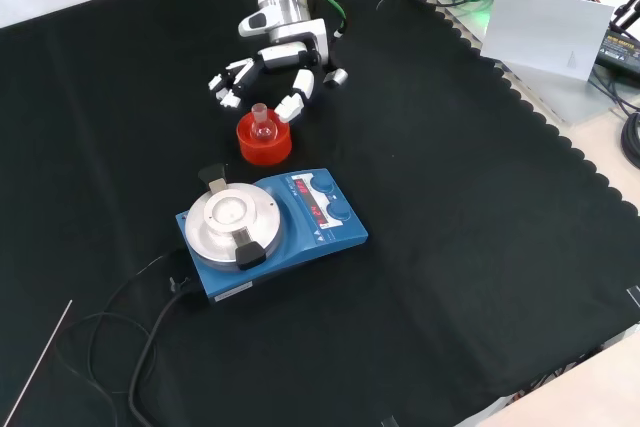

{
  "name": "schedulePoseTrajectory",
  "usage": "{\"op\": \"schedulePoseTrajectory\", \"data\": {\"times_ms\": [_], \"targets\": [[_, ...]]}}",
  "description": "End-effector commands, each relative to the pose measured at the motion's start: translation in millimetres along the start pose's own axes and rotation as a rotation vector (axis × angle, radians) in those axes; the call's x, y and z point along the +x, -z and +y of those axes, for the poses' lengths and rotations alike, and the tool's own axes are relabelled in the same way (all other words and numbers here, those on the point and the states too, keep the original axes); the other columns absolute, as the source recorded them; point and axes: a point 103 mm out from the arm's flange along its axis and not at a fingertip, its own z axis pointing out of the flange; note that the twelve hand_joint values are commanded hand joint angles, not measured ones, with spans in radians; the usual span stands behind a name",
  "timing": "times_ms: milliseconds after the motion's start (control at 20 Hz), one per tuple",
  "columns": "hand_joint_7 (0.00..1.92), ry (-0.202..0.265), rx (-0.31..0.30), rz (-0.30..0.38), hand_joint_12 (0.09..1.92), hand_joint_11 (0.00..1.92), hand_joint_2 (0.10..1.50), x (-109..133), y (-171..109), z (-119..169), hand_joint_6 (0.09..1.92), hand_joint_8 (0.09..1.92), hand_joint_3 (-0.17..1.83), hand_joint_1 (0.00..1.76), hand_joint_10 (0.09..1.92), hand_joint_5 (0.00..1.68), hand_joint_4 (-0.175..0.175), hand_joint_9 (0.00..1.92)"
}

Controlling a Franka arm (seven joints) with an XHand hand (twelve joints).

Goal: Pick up the round-bottom flask.

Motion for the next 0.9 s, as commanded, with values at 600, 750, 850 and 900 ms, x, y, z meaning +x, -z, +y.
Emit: {"op": "schedulePoseTrajectory", "data": {"times_ms": [600, 750, 850, 900], "targets": [[0.1, 0.029, 0.002, 0.034, 1.06, 0.0, 0.61, 2.7, -7.1, 10.2, 0.14, 0.42, 0.49, 0.91, 0.61, 0.74, 0.038, 0.24], [0.1, 0.024, 0.007, 0.037, 1.06, 0.0, 0.61, 2.4, -9.0, 10.0, 0.15, 0.42, 0.49, 0.91, 0.61, 0.75, 0.038, 0.25], [0.1, 0.021, 0.005, 0.037, 1.06, 0.0, 0.61, 1.8, -9.3, 10.2, 0.15, 0.42, 0.49, 0.91, 0.61, 0.75, 0.039, 0.25], [0.1, 0.019, 0.003, 0.033, 1.06, 0.0, 0.61, 1.7, -9.2, 10.3, 0.16, 0.43, 0.49, 0.91, 0.6, 0.76, 0.039, 0.25]]}}
